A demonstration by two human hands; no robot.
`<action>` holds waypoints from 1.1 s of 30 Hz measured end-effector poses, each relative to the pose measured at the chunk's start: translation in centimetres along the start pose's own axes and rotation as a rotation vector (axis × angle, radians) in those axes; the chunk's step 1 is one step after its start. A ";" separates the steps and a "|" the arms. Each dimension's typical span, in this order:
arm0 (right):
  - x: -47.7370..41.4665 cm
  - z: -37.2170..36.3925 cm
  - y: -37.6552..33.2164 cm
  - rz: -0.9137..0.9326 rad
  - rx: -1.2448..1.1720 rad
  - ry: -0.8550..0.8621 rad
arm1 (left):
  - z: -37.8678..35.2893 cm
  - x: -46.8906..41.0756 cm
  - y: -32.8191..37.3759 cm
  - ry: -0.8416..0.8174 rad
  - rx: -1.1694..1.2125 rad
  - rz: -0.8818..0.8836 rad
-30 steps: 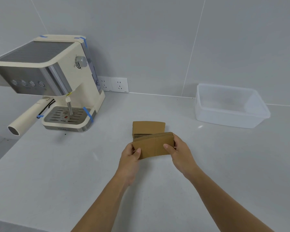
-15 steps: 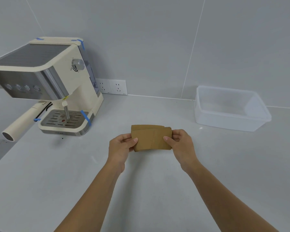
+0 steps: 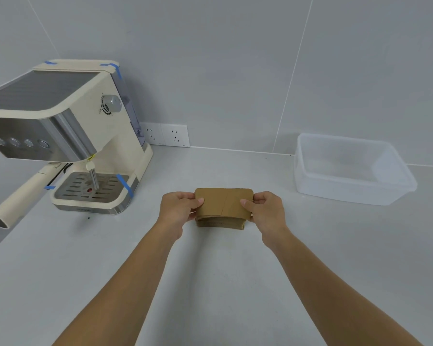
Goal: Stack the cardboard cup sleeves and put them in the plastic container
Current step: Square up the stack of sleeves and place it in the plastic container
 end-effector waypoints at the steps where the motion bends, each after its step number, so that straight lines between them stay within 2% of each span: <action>1: -0.1 -0.1 0.0 -0.006 0.009 0.003 | -0.1 -0.2 0.1 0.002 -0.008 0.009; 14: -1.5 -0.8 0.4 -0.071 0.102 -0.022 | 0.2 -2.5 -0.8 0.016 -0.054 0.122; 21: -2.1 -0.6 0.6 -0.102 0.147 -0.082 | 0.2 -3.6 -0.9 -0.020 -0.172 0.172; 26: -2.1 -0.3 0.1 -0.196 0.156 -0.172 | 0.5 -4.5 -1.0 -0.040 -0.225 0.293; 29: -2.2 0.1 -0.1 -0.302 0.127 -0.271 | 0.6 -4.6 -1.0 -0.079 -0.256 0.387; 33: -2.3 0.1 0.0 -0.357 0.171 -0.406 | 0.3 -4.7 -1.0 -0.158 -0.334 0.463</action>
Point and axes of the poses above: each hand's wrist, its own x-axis away from the middle knuckle, its own z-axis out of the back of the hand, y = z × x, the point moved 3 cm from there along -x, towards the middle knuckle, and after that the axes turned 12 degrees about x, right-handed, at the moved point
